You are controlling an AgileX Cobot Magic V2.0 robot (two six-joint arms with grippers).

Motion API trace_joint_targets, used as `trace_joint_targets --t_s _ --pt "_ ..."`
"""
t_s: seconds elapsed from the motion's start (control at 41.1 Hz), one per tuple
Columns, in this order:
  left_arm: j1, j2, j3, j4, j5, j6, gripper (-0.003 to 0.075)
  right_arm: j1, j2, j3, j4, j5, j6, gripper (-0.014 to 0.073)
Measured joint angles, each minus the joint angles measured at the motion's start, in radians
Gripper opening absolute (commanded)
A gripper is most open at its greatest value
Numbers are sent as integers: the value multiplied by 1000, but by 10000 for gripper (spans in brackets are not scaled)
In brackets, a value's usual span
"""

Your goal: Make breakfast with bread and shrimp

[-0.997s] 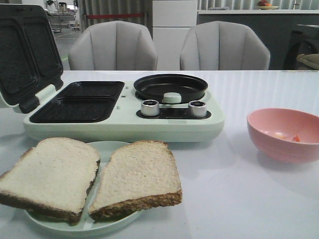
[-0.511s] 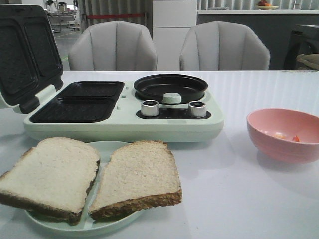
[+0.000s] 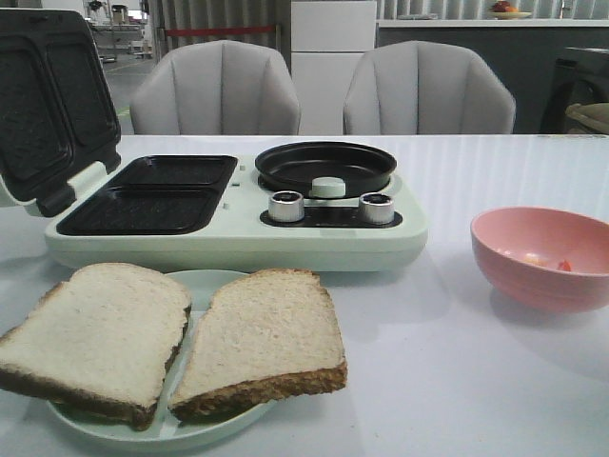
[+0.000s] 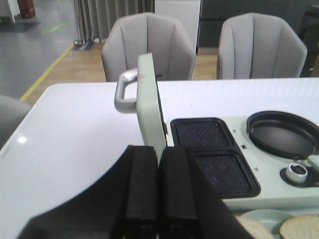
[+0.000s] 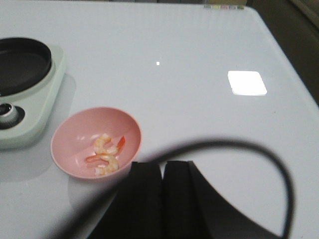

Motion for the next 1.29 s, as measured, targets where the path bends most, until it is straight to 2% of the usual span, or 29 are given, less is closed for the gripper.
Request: trace_joint_targets --t_s 0.34,0.413,0.511,0.535,0.584,0.632,0.802,0.851,0.9,0.997,1.119,1.289 --pt "0 44 88 -2 8 0 102 0 62 60 0 18 0 53" --pt "0 44 94 -2 19 0 104 0 62 60 0 18 0 134" --pt "0 44 96 -2 34 0 107 0 62 60 0 18 0 325" --pt "0 44 96 -2 38 0 111 0 62 60 0 18 0 349" --pt "0 44 96 -2 48 0 139 0 62 60 0 18 0 426" --pt "0 44 96 -2 54 0 193 0 62 60 0 18 0 463" --pt "0 44 96 -4 60 0 519 0 62 60 0 18 0 472" --pt "0 44 96 -4 61 0 577 0 62 60 0 18 0 472" --pt "0 44 96 -4 63 0 601 0 62 60 0 18 0 472" --pt "0 46 96 -2 63 6 595 0 62 60 0 18 0 472" --pt "0 58 96 -2 63 76 594 0 62 60 0 13 0 472" --pt "-94 88 96 -4 53 180 594 0 62 60 0 9 0 472"
